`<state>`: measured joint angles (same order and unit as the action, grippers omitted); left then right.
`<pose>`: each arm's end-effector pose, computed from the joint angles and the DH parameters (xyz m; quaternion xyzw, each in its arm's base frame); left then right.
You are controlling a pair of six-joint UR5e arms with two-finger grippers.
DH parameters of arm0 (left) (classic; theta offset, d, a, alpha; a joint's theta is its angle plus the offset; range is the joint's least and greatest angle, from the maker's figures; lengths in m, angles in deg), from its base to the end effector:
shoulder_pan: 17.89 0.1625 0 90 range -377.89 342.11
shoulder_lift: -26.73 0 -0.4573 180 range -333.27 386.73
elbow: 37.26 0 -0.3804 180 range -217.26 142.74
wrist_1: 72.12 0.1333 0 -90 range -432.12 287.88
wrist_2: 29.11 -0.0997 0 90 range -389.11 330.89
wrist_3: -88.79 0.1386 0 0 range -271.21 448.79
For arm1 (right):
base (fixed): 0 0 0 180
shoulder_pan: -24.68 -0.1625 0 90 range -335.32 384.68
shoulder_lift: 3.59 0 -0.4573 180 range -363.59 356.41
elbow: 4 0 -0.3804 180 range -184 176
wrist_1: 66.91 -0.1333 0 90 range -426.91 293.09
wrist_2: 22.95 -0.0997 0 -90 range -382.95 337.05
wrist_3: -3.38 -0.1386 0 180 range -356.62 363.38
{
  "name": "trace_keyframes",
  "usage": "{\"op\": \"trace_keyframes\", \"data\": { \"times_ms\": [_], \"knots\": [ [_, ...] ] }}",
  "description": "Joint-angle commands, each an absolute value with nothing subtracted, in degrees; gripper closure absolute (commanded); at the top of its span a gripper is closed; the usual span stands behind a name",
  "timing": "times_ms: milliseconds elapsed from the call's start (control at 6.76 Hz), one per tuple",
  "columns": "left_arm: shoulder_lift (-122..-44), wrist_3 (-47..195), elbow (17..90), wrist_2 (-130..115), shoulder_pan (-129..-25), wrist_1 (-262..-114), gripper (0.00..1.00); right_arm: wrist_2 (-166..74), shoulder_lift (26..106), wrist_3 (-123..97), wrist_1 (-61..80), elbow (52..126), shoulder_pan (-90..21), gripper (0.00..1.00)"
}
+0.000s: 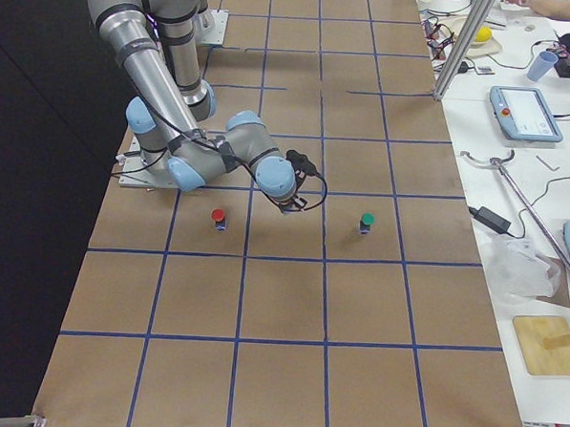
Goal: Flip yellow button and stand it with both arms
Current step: 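Lower the yellow button upright onto the table with the right gripper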
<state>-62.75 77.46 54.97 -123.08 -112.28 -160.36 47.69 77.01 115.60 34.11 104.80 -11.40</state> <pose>-0.1598 -0.4650 0.4702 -0.0605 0.9976 -0.0052 0.0343 -0.2715 -0.4196 0.2795 -0.4528 0.8635 -0.1473 0.1662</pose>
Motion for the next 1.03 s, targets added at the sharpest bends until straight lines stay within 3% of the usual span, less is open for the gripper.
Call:
{"op": "trace_keyframes", "data": {
  "times_ms": [0, 887],
  "knots": [
    [-62.7, 77.5, 54.9, -123.1, -112.3, -160.4, 0.00, 47.6, 71.3, 120.1, 33.9, 101.9, -11.2, 0.92],
    [-62.3, 77.5, 55.5, -123.1, -112.3, -160.4, 0.00, 47.4, 68.2, 120.1, 33.8, 100.6, -12.6, 0.90]
  ]
}}
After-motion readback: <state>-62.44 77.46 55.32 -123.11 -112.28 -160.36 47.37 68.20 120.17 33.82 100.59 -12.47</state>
